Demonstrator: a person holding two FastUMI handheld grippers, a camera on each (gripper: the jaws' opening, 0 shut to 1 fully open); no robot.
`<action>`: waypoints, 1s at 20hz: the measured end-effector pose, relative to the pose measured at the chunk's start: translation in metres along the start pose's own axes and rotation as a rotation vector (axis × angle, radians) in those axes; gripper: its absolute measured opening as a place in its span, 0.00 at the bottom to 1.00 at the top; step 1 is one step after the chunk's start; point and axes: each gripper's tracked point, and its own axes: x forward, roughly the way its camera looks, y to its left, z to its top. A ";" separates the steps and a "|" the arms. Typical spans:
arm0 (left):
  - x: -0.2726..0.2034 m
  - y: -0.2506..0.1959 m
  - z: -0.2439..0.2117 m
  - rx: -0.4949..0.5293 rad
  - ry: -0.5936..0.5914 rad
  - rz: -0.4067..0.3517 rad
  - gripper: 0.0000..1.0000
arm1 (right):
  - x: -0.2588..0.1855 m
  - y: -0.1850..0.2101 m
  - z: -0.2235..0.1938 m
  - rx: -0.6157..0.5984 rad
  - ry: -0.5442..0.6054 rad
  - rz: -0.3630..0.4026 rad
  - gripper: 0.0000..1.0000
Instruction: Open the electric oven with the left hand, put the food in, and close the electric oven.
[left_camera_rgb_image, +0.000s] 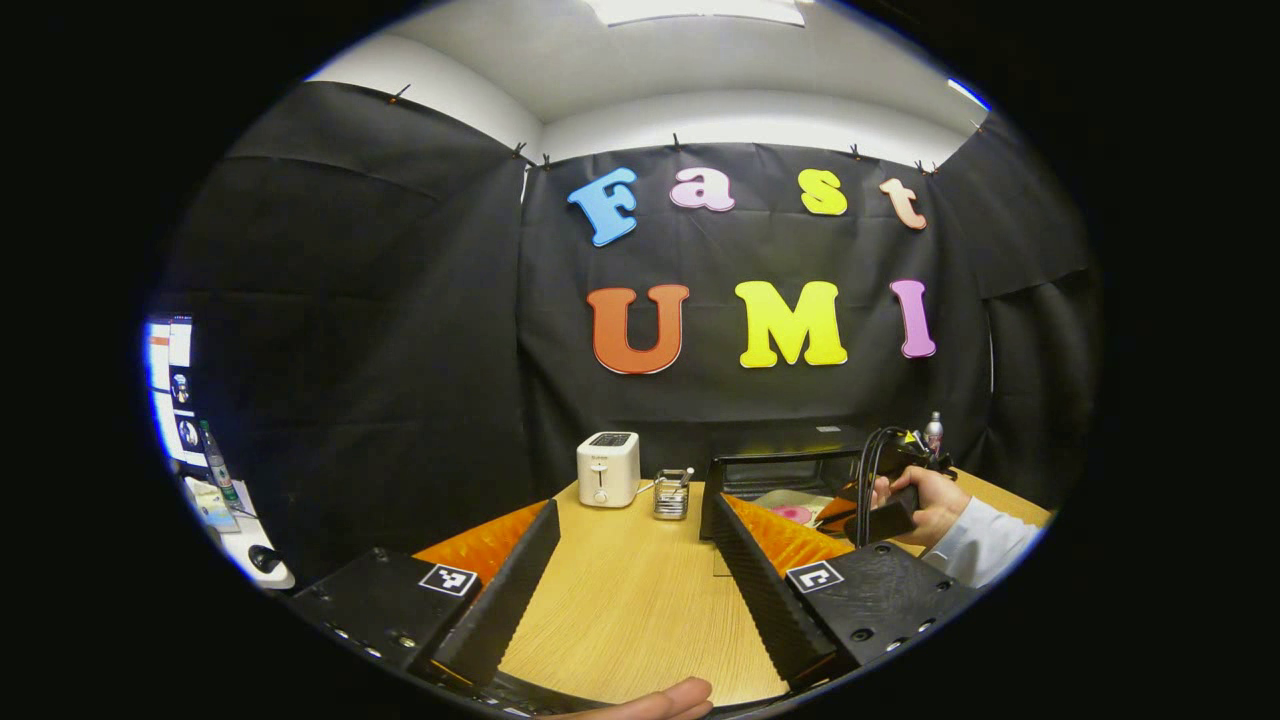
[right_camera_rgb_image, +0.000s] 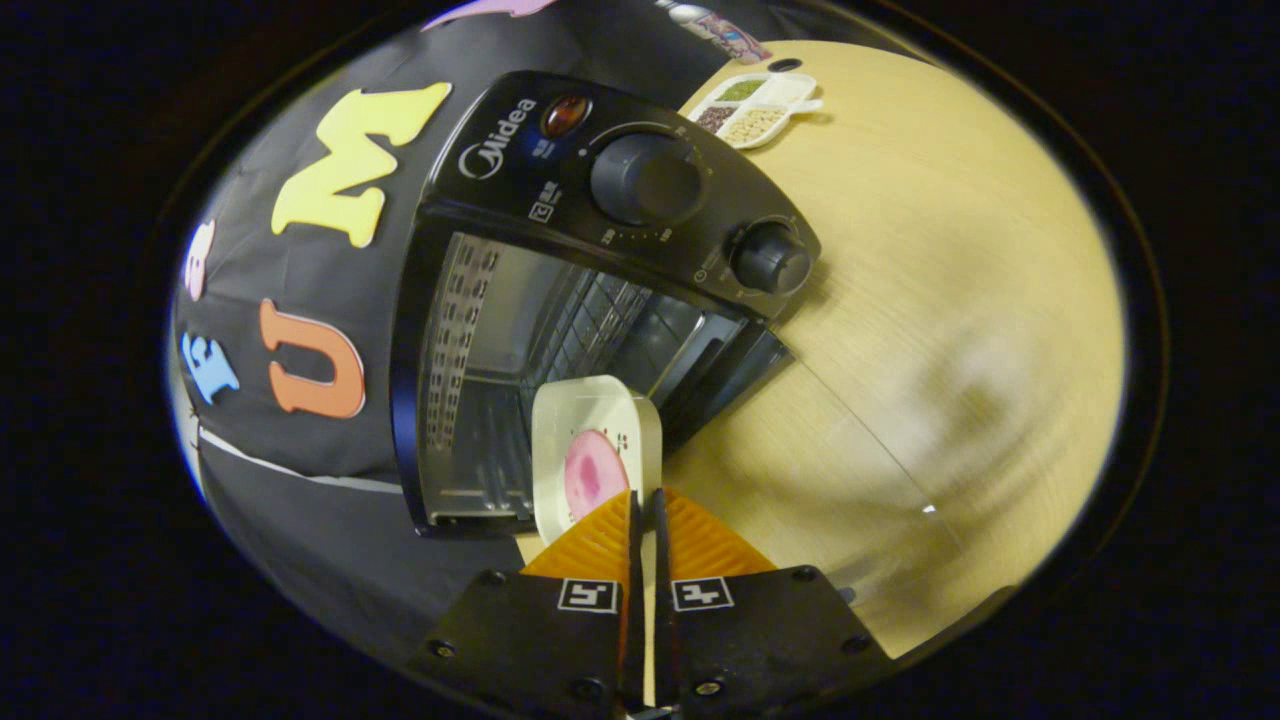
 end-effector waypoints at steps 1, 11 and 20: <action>0.000 0.001 0.000 0.008 -0.002 0.005 0.96 | 0.004 0.004 0.004 0.014 -0.023 0.019 0.07; 0.012 0.001 -0.022 0.010 0.029 0.008 0.96 | 0.045 0.026 0.037 0.045 -0.225 0.155 0.04; 0.021 0.000 -0.040 0.002 0.079 0.005 0.96 | 0.062 0.038 0.056 -0.064 -0.356 0.197 0.12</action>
